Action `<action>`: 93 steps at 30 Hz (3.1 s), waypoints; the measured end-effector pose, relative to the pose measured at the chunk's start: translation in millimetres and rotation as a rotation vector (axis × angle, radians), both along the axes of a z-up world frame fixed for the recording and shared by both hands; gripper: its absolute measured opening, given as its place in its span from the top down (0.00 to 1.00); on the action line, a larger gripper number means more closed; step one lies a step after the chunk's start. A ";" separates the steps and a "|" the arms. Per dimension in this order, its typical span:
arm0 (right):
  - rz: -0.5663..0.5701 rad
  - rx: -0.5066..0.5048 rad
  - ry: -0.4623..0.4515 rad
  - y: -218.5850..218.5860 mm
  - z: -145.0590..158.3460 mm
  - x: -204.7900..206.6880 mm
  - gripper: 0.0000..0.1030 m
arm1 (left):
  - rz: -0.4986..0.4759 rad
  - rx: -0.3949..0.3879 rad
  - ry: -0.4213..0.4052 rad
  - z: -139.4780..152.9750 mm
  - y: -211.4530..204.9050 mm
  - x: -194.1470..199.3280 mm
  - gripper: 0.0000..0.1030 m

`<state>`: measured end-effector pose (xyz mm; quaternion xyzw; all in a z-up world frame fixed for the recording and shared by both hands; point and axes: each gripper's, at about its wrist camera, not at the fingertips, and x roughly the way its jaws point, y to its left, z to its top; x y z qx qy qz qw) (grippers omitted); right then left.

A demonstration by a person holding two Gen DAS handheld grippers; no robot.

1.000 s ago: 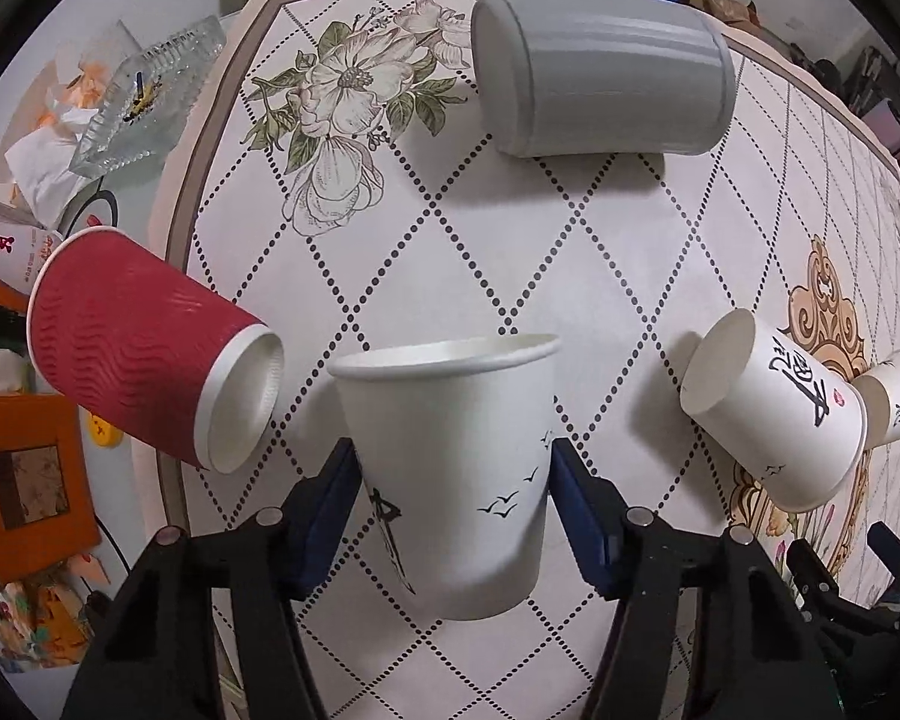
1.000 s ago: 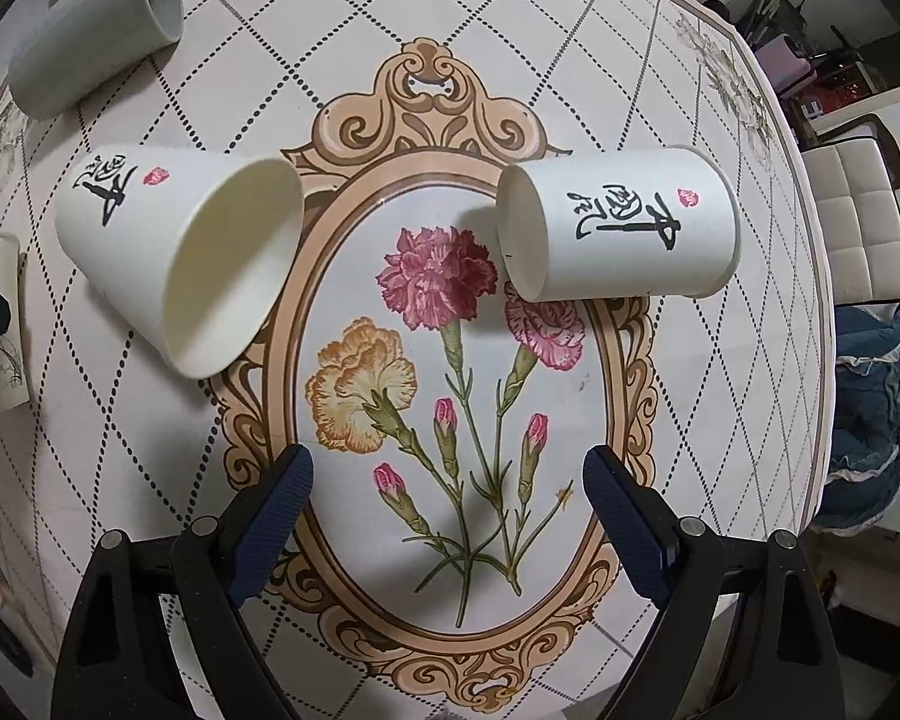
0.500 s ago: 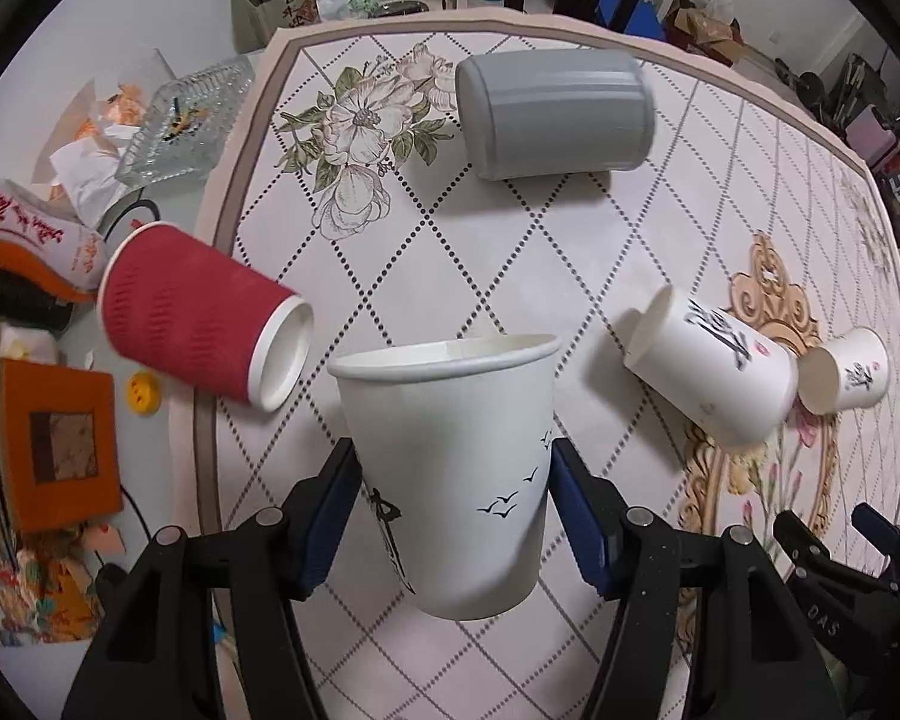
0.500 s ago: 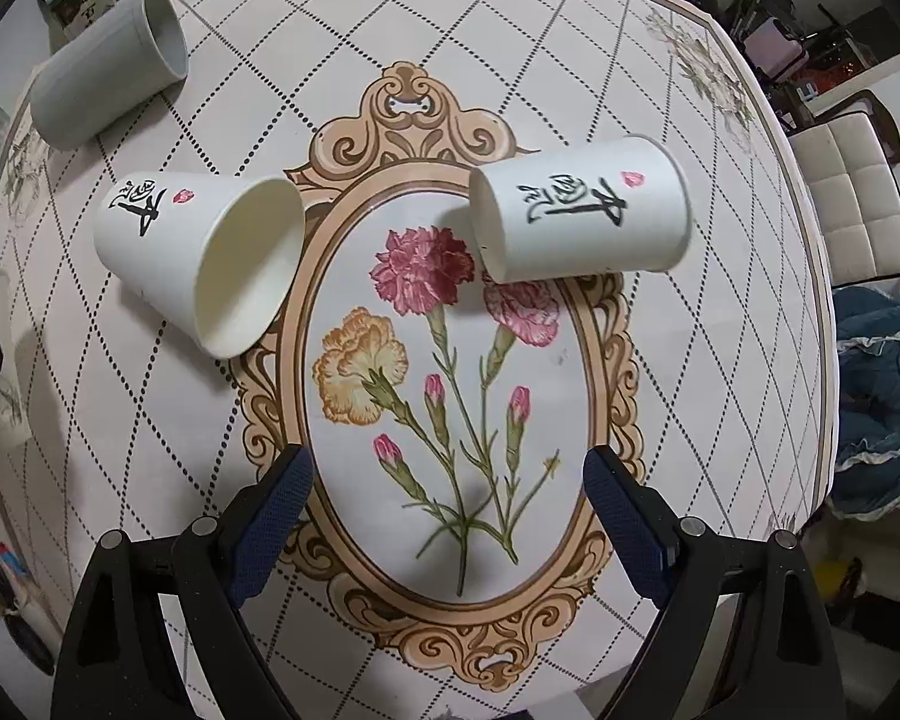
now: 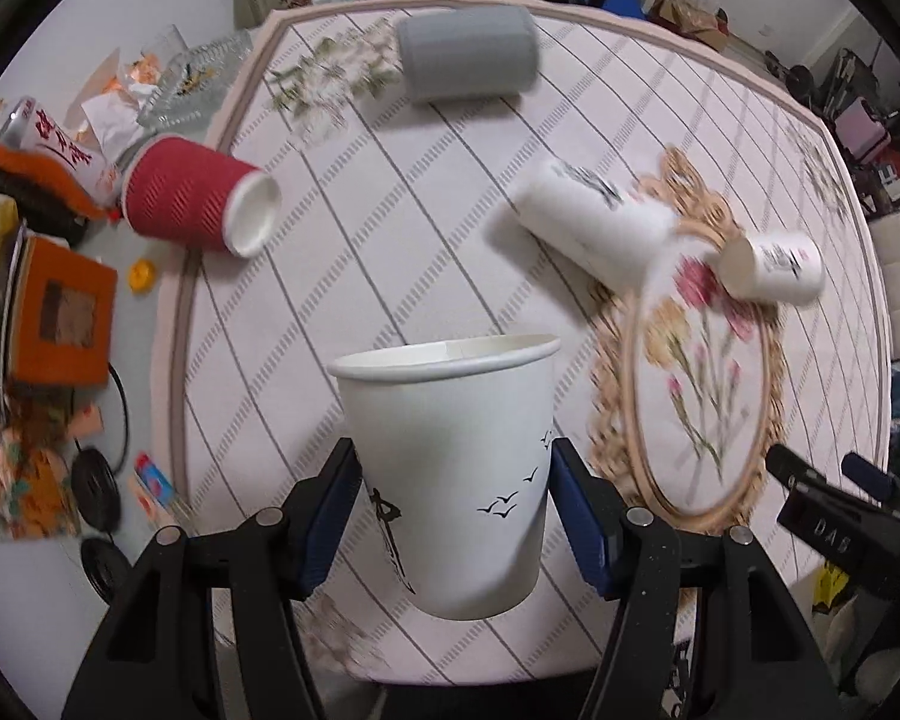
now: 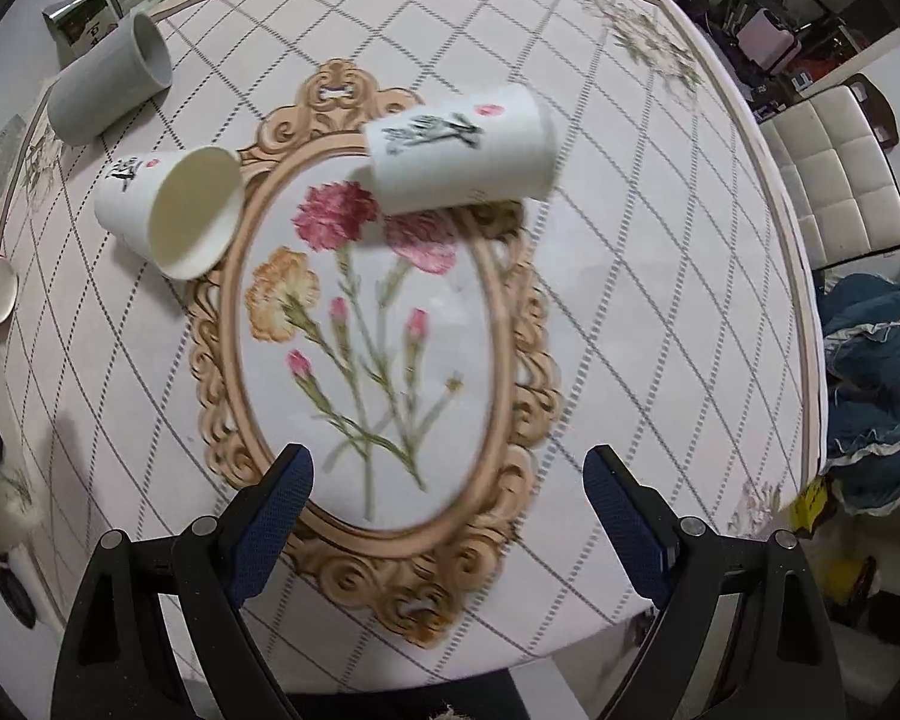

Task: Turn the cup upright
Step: 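Lift the white cup with the left gripper and carry it toward the right gripper, then close the right gripper on the white cup while the left gripper opens and withdraws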

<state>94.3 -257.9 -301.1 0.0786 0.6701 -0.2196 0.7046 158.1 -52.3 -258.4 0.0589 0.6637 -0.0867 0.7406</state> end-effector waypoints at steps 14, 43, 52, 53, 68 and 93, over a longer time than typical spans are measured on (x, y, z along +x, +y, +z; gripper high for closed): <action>-0.066 0.018 0.070 -68.8 -31.0 -73.7 0.10 | -0.069 0.023 0.168 -68.0 -74.4 -71.4 0.41; -0.091 0.022 0.097 -92.7 -48.4 -82.9 0.10 | -0.074 0.092 0.157 -81.3 -86.5 -76.0 0.03; -0.059 0.037 0.060 -82.8 -31.0 -76.8 0.10 | -0.040 0.070 0.100 -36.4 -79.1 -89.4 0.03; -0.054 0.039 0.055 -81.2 -28.1 -76.2 0.10 | -0.031 0.067 0.092 -29.1 -76.3 -91.5 0.03; 0.130 0.096 -0.026 18.9 15.3 -41.8 0.10 | 0.135 0.228 -0.091 -5.0 26.1 -82.5 0.03; 0.219 0.209 0.137 142.3 -60.8 -17.3 0.39 | 0.113 0.191 0.033 -73.7 102.5 -67.3 0.00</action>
